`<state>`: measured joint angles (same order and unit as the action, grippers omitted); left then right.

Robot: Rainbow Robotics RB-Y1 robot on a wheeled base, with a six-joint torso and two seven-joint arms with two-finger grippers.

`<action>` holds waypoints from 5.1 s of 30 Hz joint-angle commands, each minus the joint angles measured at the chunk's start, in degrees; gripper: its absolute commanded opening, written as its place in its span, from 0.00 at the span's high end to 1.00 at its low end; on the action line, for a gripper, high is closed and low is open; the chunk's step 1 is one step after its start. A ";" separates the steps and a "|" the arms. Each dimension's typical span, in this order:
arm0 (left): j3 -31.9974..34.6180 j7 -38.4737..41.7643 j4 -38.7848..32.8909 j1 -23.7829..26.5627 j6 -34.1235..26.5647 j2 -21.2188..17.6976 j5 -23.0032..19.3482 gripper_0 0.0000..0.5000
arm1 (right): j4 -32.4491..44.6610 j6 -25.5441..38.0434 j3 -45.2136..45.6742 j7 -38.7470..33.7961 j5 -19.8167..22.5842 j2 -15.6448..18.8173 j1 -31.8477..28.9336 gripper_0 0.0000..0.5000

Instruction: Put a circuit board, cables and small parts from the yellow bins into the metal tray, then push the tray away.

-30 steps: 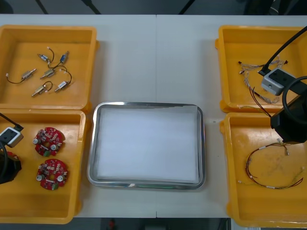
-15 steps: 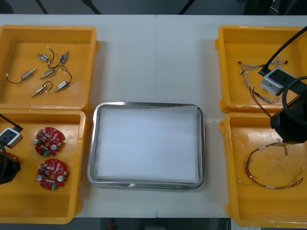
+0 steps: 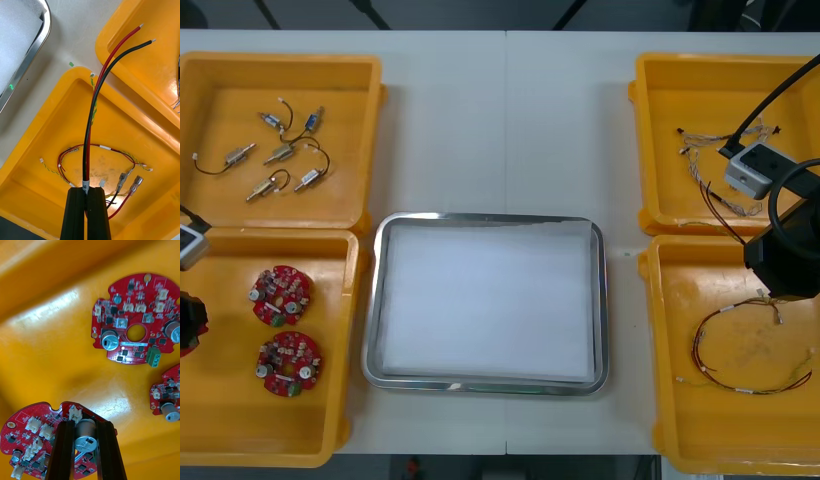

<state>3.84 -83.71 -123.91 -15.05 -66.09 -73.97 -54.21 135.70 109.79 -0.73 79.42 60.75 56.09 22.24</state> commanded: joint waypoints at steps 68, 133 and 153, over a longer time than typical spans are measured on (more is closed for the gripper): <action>-51.83 73.25 -7.40 58.90 -30.77 27.12 15.45 0.99 | 1.50 0.21 -0.15 1.88 -0.37 2.18 0.34 1.00; -51.47 73.16 -9.07 63.48 -29.54 25.54 10.44 0.00 | 1.50 0.21 -0.15 1.88 -0.37 2.18 0.34 1.00; -29.85 57.96 -10.57 65.32 -27.08 5.24 -15.75 0.00 | 2.20 0.21 -4.80 2.76 0.07 3.58 2.81 1.00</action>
<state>-28.70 -15.73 -135.90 47.86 -94.69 -64.38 -68.30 135.93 109.81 -2.55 79.44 60.71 56.61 22.41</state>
